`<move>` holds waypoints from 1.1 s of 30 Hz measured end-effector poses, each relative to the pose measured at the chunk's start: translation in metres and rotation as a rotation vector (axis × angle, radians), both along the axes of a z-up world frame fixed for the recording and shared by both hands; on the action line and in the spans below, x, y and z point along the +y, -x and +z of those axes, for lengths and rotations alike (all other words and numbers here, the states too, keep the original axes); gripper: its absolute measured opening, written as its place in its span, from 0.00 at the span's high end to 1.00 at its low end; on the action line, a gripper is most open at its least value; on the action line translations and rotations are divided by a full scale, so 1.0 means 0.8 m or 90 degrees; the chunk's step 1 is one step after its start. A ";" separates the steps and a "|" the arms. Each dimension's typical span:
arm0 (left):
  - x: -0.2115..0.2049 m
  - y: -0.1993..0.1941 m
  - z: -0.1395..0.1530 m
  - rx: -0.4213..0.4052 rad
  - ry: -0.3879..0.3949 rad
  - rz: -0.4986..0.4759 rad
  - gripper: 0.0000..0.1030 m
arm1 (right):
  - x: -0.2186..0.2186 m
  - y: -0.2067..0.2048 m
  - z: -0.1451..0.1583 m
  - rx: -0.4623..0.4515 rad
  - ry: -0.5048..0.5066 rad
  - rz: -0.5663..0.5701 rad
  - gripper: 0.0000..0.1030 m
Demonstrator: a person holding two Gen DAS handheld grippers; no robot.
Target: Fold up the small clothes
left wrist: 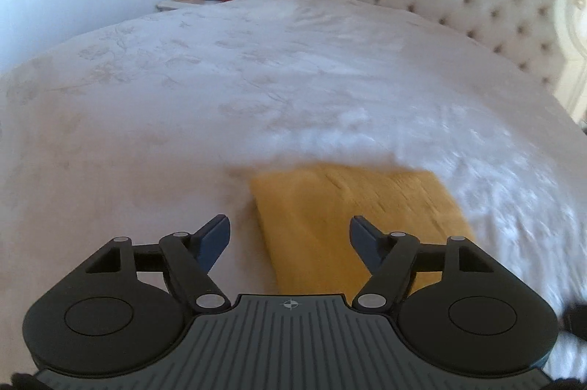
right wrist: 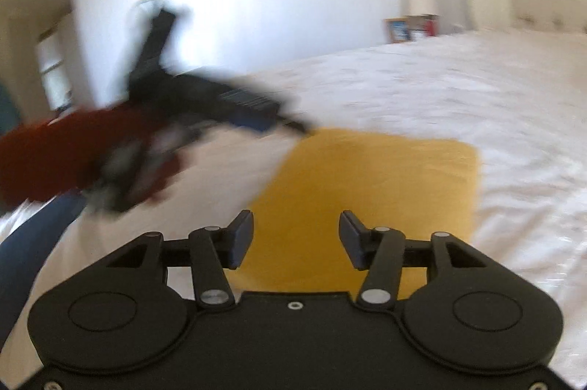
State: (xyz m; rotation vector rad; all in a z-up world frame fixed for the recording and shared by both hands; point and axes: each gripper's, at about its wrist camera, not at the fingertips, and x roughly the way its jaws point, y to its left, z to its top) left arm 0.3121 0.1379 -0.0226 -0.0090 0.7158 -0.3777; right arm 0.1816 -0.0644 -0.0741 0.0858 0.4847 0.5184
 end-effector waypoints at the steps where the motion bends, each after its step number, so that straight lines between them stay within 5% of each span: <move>1: 0.000 0.011 -0.003 0.006 0.001 -0.003 0.29 | -0.009 -0.007 0.001 0.001 0.003 -0.025 0.43; 6: 0.005 0.048 -0.035 0.072 0.031 -0.005 0.26 | -0.040 -0.048 -0.003 0.054 -0.017 -0.093 0.26; 12: 0.018 0.062 -0.063 0.129 0.080 0.018 0.16 | -0.068 -0.078 -0.023 0.114 -0.059 -0.116 0.19; 15: 0.011 0.053 -0.073 0.152 0.111 -0.001 0.06 | -0.076 -0.104 -0.038 0.151 -0.088 -0.102 0.18; 29: -0.032 -0.003 -0.098 0.179 0.209 -0.054 0.02 | -0.083 -0.192 -0.075 0.237 -0.235 -0.045 0.04; 33: -0.022 0.010 -0.102 0.190 0.242 -0.074 0.04 | -0.090 -0.193 -0.078 0.246 -0.262 -0.041 0.12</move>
